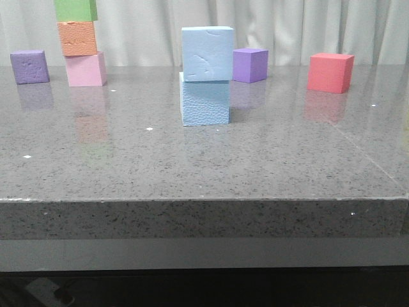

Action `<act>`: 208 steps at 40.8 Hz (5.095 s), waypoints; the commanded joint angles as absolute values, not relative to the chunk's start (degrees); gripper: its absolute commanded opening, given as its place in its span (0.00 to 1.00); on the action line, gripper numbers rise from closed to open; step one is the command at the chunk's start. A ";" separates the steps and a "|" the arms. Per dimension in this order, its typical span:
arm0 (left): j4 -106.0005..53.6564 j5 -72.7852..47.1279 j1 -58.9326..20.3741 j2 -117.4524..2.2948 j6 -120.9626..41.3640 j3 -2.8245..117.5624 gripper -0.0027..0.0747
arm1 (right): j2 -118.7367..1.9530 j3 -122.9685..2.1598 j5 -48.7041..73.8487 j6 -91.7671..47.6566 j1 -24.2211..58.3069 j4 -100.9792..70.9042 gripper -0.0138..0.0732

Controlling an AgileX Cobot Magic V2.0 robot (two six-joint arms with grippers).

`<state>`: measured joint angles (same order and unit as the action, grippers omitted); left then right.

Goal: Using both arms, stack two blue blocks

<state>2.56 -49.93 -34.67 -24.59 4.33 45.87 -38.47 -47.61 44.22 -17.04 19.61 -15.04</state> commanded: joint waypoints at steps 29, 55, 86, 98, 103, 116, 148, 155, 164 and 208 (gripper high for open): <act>2.99 -39.11 -32.76 -23.52 4.15 43.17 0.01 | -38.27 -48.97 40.65 -17.58 19.40 -16.53 0.02; -0.63 -1.59 -4.18 -0.31 4.15 4.94 0.01 | -38.27 -48.97 40.65 -17.58 19.40 -16.53 0.02; -0.63 5.30 -4.76 1.31 4.15 -0.50 0.01 | -38.27 -48.97 40.72 -17.58 19.40 -16.50 0.02; -0.63 5.30 -4.76 1.31 4.15 -0.50 0.01 | -38.27 -48.97 40.72 -17.58 19.40 -16.50 0.02; -0.63 5.30 -4.76 1.31 4.15 -0.50 0.01 | -38.27 -48.97 40.72 -17.58 19.40 -16.50 0.02; -0.63 5.30 -4.76 1.31 4.15 -0.50 0.01 | -37.21 -48.07 40.11 -17.58 19.46 -16.71 0.02; -0.63 5.30 -4.76 1.31 4.15 -0.50 0.01 | 1.09 -0.23 5.76 -17.58 0.90 -16.56 0.02; -0.63 5.30 -4.76 1.31 4.15 -0.50 0.01 | 1.66 1.24 3.27 -17.58 0.69 -16.56 0.02; -0.63 5.30 -4.76 1.31 4.15 -0.50 0.01 | 1.60 1.24 1.68 -17.58 0.69 -16.56 0.02; -0.63 5.30 -4.76 1.31 4.15 -0.50 0.01 | 1.60 1.24 -5.57 3.05 0.58 0.00 0.02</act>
